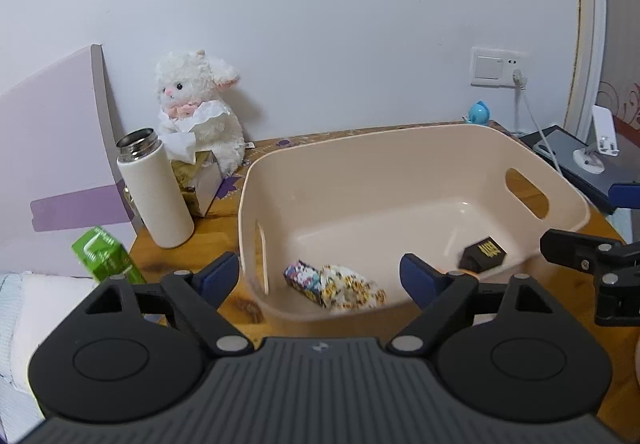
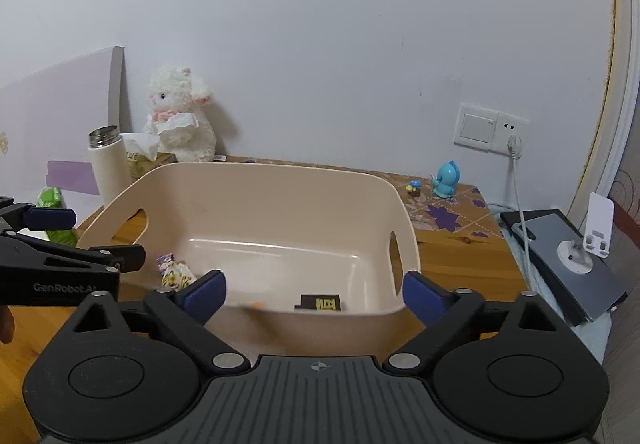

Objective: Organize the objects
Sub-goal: 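Grasp the blue-and-white packet with left tool while right tool grasps the green mesh bag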

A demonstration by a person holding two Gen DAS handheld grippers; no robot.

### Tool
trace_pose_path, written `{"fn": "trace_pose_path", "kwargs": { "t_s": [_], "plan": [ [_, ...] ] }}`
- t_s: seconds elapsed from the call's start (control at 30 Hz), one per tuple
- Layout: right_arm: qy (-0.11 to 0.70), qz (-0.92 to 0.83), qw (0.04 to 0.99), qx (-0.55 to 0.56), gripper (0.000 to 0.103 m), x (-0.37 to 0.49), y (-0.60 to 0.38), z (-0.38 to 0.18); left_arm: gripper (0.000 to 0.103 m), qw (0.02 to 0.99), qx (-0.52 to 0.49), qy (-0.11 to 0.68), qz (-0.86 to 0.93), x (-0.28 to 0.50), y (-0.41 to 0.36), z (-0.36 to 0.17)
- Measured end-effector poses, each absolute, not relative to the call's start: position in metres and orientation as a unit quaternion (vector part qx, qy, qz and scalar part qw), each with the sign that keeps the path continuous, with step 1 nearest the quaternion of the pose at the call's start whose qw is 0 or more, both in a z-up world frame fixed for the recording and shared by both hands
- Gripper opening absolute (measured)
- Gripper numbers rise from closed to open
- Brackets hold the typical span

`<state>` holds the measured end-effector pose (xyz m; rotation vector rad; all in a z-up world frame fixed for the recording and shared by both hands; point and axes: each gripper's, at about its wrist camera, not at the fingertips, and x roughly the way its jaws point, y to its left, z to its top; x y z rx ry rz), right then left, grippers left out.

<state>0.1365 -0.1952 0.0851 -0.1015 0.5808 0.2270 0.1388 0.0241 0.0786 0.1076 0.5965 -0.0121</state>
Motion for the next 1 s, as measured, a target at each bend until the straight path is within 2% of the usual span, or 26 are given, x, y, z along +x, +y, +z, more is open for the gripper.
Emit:
{"fn": "trace_pose_path", "kwargs": {
  "t_s": [0.2, 0.3, 1.0],
  "plan": [
    [0.309, 0.122, 0.942, -0.056, 0.102, 0.11, -0.195, 0.076, 0.09, 0.952, 0.062, 0.299, -0.016, 0.112, 0.027, 0.074],
    [0.326, 0.131, 0.934, -0.063, 0.102, 0.099, -0.192, 0.065, 0.096, 0.95, 0.059, 0.306, -0.023, 0.1, 0.029, 0.068],
    [0.42, 0.151, 0.892, -0.075, 0.102, 0.094, -0.184, -0.009, 0.096, 0.916, 0.031, 0.397, -0.045, 0.089, 0.038, 0.002]
  ]
}}
